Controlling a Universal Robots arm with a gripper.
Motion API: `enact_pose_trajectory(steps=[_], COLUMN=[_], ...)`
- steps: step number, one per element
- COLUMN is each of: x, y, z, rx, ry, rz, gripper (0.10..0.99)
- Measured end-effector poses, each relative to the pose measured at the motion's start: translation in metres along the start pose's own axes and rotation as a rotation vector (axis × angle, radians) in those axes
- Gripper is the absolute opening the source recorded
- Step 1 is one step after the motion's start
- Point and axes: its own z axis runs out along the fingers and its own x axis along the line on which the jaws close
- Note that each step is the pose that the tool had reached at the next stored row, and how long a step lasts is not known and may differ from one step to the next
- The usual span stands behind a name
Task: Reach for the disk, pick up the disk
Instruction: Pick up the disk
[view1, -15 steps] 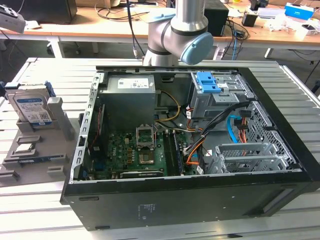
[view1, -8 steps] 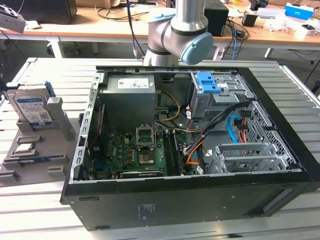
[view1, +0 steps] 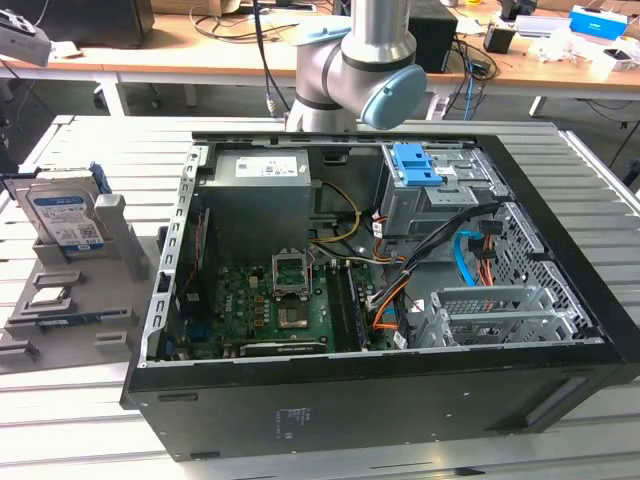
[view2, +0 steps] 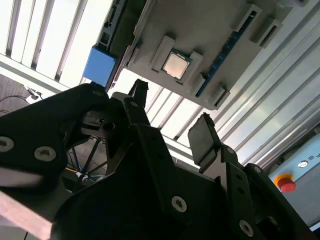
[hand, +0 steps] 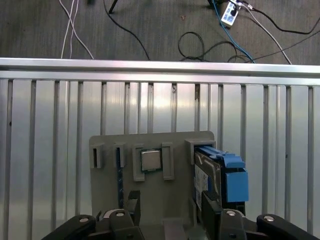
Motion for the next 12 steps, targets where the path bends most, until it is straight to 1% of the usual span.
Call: enact_pose_trajectory(steps=[2, 4, 5, 7, 9, 12], x=[-0.0013, -0.0055, -0.0101, -0.0164, -0.0281, -0.0402], y=[0.0, -0.0001, -0.0003, -0.0004, -0.0008, -0.0012], z=[0.0001, 0.0, -0.0001, 0.0, 0.0, 0.0], rx=[0.0, 0.0, 0.0, 0.0, 0.0, 0.0], ry=[0.0, 0.0, 0.0001, 0.0, 0.0001, 0.0001], rz=[0.0, 0.0, 0.0, 0.0, 0.0, 0.0], gripper=[0.6, 0.6, 0.6, 0.6, 0.6, 0.6])
